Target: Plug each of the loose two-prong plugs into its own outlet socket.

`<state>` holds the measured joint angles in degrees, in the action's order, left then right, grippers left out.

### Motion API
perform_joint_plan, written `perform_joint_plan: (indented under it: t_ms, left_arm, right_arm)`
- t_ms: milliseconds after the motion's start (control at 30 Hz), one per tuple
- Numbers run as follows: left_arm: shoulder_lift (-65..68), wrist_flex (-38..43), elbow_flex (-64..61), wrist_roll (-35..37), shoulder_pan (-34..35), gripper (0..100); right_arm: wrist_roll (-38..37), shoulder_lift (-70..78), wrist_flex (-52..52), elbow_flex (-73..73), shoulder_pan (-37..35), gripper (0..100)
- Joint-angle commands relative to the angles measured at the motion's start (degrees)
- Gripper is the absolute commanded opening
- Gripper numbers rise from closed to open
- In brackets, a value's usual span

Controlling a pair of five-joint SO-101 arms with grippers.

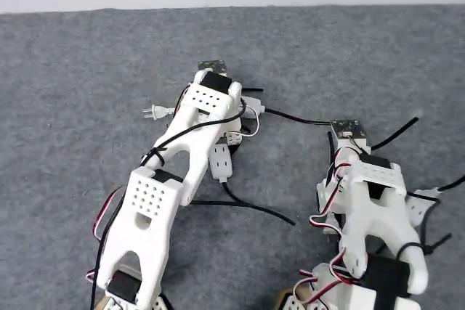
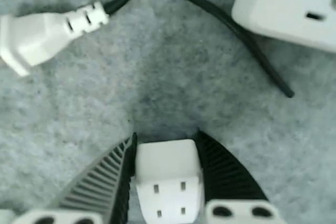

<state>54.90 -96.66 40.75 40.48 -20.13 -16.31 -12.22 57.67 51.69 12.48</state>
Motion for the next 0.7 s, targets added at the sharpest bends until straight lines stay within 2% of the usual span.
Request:
perform_joint_plan:
  t_ms: [0,100,267,367,500,667]
  left_arm:
    - [-0.5,1.3,0.8,0.4,-2.4,11]
    - [-0.9,-0.8,1.3,-6.5,-2.5,14]
    - [-1.1,-1.8,1.5,-5.5,-2.4,30]
    - [-2.1,-3.4,2.5,-6.5,-2.5,35]
    - [-8.9,-4.0,-0.2,-11.1,-4.2,33]
    - [-21.5,-3.1,-10.4,-12.2,-4.6,30]
  right_arm:
    - [-0.6,-1.6,-0.7,-1.8,-0.6,0.8]
    - [-0.6,-1.6,-0.7,-1.8,-0.6,0.8]
    - [-0.6,-1.6,-0.7,-1.4,-1.5,0.8]
    - [-0.7,-1.6,-1.3,-1.2,-1.5,0.8]
    - [-0.7,-1.6,-1.5,-1.2,-1.5,0.8]
    - [-0.7,-1.6,-1.5,-1.2,-1.5,0.8]
